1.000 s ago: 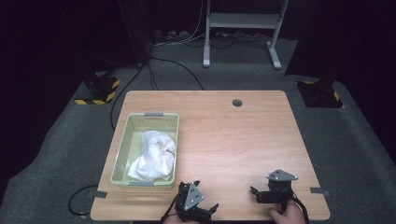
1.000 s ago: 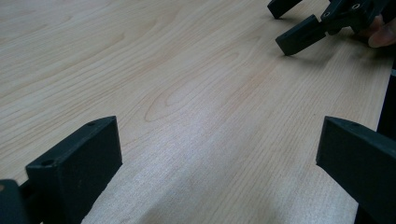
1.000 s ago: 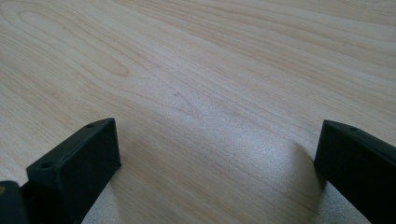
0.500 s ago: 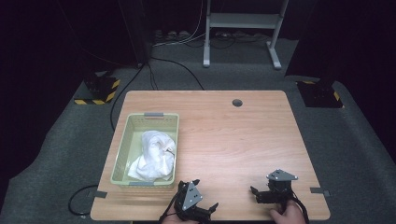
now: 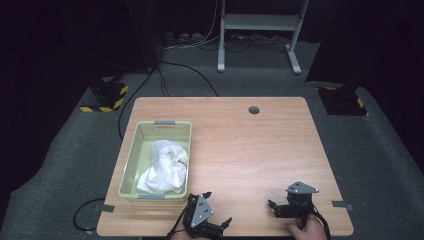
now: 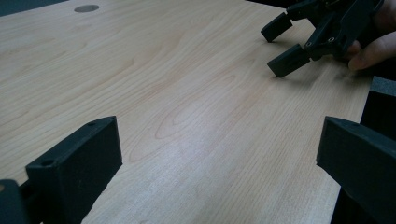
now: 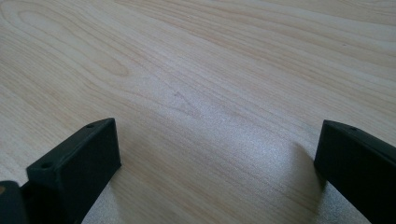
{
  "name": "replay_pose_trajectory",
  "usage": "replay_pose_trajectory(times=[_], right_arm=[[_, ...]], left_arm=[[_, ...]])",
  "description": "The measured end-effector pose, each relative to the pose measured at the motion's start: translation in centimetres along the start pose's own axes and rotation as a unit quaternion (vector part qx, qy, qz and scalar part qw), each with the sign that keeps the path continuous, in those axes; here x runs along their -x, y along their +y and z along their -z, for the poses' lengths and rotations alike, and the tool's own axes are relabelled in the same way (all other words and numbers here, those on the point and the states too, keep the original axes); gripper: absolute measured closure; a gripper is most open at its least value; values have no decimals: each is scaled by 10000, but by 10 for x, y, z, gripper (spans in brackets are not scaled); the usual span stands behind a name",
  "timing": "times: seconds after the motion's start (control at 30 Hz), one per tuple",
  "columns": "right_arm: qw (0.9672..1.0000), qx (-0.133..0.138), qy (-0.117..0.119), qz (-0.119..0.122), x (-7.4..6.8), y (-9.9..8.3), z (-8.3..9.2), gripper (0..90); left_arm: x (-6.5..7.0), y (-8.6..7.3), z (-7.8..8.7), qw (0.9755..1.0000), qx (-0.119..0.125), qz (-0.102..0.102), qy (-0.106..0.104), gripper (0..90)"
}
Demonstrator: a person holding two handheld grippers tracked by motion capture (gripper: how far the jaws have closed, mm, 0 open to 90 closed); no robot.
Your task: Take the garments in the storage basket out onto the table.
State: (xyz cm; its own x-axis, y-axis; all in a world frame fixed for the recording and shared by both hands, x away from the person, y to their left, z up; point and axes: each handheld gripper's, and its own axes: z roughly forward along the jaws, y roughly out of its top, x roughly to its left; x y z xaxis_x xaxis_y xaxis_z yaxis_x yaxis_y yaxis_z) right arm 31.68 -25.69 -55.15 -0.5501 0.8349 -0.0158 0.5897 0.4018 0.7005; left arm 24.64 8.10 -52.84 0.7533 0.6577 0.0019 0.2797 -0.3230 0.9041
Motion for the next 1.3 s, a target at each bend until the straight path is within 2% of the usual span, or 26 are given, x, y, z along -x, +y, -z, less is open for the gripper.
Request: replay_pose_trajectory(times=[0.23, 0.33, 0.7, 1.0, 1.1, 1.3], right_arm=[[10000, 1, 0, -1, 0, 0, 0, 0], [10000, 0, 1, -1, 0, 0, 0, 0], [10000, 0, 0, -1, 0, 0, 0, 0], [10000, 1, 0, 0, 0, 0, 0, 0], [10000, 1, 2, 5, 0, 0, 0, 0], [10000, 1, 6, 9, 0, 0, 0, 0]], left_arm=[[-4, 3, 10, 10000, 18, 0, 75, 4], [-5, 5, 13, 10000, 12, 65, 44, 4], [-7, 11, 25, 9997, 82, 69, 202, 6], [-10, 14, 32, 9995, 150, 221, 171, 7], [-9, 15, 34, 9996, 163, 109, 198, 7], [-8, 18, 37, 9996, 186, 38, 222, 7]])
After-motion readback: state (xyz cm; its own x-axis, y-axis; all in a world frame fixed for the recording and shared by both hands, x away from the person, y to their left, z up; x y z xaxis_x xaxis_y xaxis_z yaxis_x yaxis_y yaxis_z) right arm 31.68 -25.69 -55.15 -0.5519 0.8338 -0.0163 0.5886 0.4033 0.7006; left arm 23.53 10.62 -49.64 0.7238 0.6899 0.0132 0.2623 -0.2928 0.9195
